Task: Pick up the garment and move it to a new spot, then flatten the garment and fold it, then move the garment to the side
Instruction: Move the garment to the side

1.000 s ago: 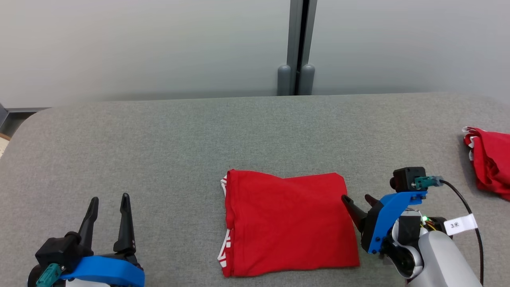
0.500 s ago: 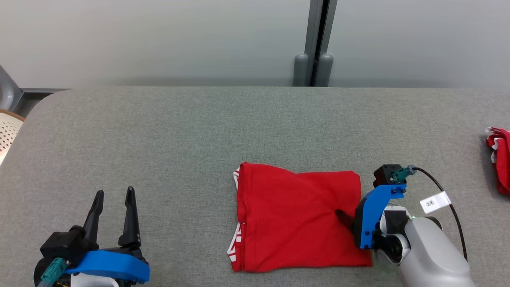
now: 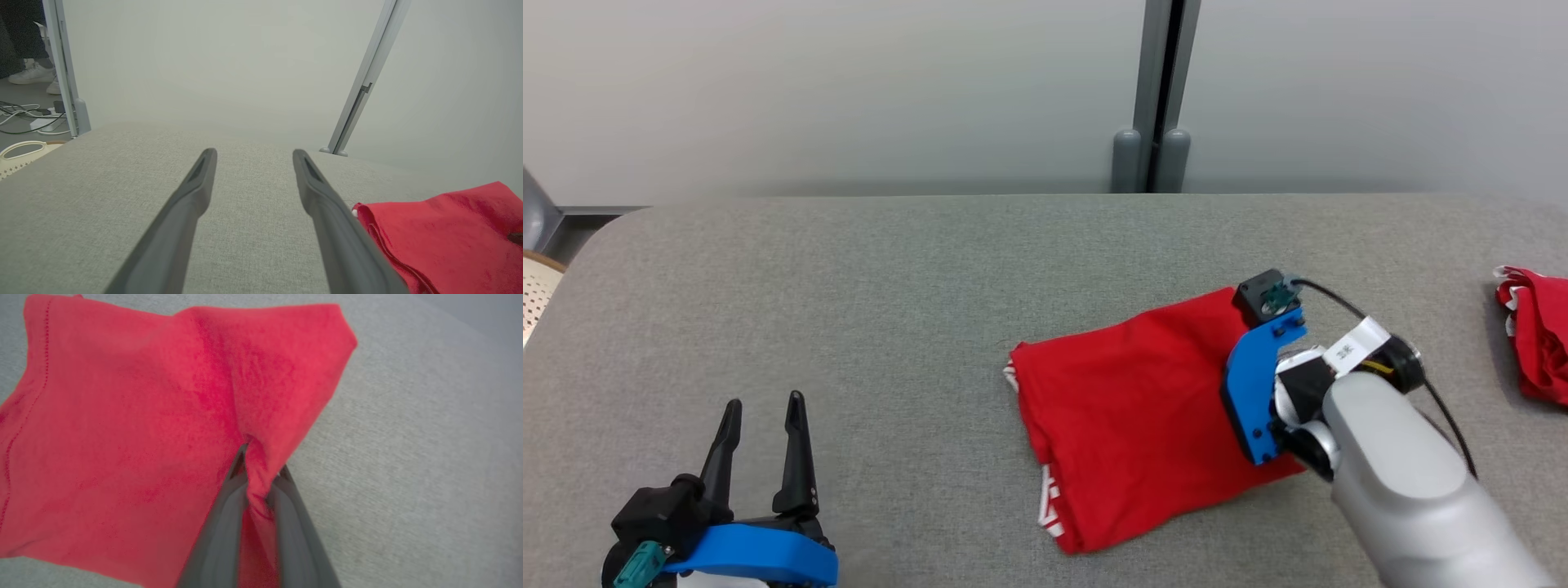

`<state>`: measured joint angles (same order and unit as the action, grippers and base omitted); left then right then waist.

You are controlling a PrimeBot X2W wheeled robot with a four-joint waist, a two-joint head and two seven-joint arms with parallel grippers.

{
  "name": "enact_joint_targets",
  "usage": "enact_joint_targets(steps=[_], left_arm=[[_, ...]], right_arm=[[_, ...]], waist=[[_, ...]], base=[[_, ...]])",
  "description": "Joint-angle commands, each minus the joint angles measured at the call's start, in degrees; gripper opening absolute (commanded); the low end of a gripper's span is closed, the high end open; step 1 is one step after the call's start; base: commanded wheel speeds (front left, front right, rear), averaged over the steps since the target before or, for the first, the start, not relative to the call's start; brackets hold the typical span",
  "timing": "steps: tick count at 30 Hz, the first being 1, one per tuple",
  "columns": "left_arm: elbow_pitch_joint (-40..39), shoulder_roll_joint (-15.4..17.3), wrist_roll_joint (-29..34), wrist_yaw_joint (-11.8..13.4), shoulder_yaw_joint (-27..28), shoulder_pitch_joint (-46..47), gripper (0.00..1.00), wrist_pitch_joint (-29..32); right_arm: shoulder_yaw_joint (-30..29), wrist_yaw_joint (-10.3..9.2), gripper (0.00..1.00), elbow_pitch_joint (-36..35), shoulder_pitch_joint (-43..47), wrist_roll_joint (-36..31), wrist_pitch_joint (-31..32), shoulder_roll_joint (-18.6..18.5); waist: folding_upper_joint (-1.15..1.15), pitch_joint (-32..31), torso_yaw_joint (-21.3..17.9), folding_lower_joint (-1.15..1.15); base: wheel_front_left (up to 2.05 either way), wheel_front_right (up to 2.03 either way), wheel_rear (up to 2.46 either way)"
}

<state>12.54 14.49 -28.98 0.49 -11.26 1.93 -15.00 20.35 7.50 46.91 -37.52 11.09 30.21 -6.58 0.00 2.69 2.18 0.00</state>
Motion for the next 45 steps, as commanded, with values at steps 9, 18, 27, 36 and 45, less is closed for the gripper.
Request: enact_joint_targets(steps=[9, 18, 27, 36, 45], left_arm=[[-1.52, -2.34, 1.53, -1.17, 1.8, 0.68, 1.0, -0.22], [-2.37, -3.56, 3.8, -2.6, 3.51, 3.82, 1.0, -0.22], [-1.4, -4.9, 5.81, -4.67, 3.25, 7.39, 1.0, -0.22], [-2.28, -3.25, 7.21, -5.58, 2.98, 10.23, 1.0, -0.07], [-5.24, -0.53, 8.41, -5.85, 2.13, 12.34, 1.0, 2.26]], right_arm=[[4.96, -0.01, 0.0, -6.34, -8.02, -0.88, 4.71, -9.08], [6.56, -0.01, 0.0, -11.46, -14.61, 1.49, 7.24, -18.05], [4.28, -0.01, 0.0, -12.85, -16.63, -0.1, 3.2, -25.64], [-2.54, -0.01, 0.0, -10.58, -16.48, -3.71, -2.67, -30.86], [-6.91, -0.02, 0.0, -7.29, -15.07, -8.62, -9.45, -35.34]], waist=[[0.0, 2.37, -5.61, 0.0], [0.0, 6.86, -11.24, 0.0], [0.0, 10.73, -14.3, 0.0], [0.0, 16.37, -13.35, 0.0], [0.0, 21.72, -11.17, 0.0]], base=[[0.0, 0.0, 0.0], [0.0, 0.0, 0.0], [0.0, 0.0, 0.0], [0.0, 0.0, 0.0], [0.0, 0.0, 0.0]])
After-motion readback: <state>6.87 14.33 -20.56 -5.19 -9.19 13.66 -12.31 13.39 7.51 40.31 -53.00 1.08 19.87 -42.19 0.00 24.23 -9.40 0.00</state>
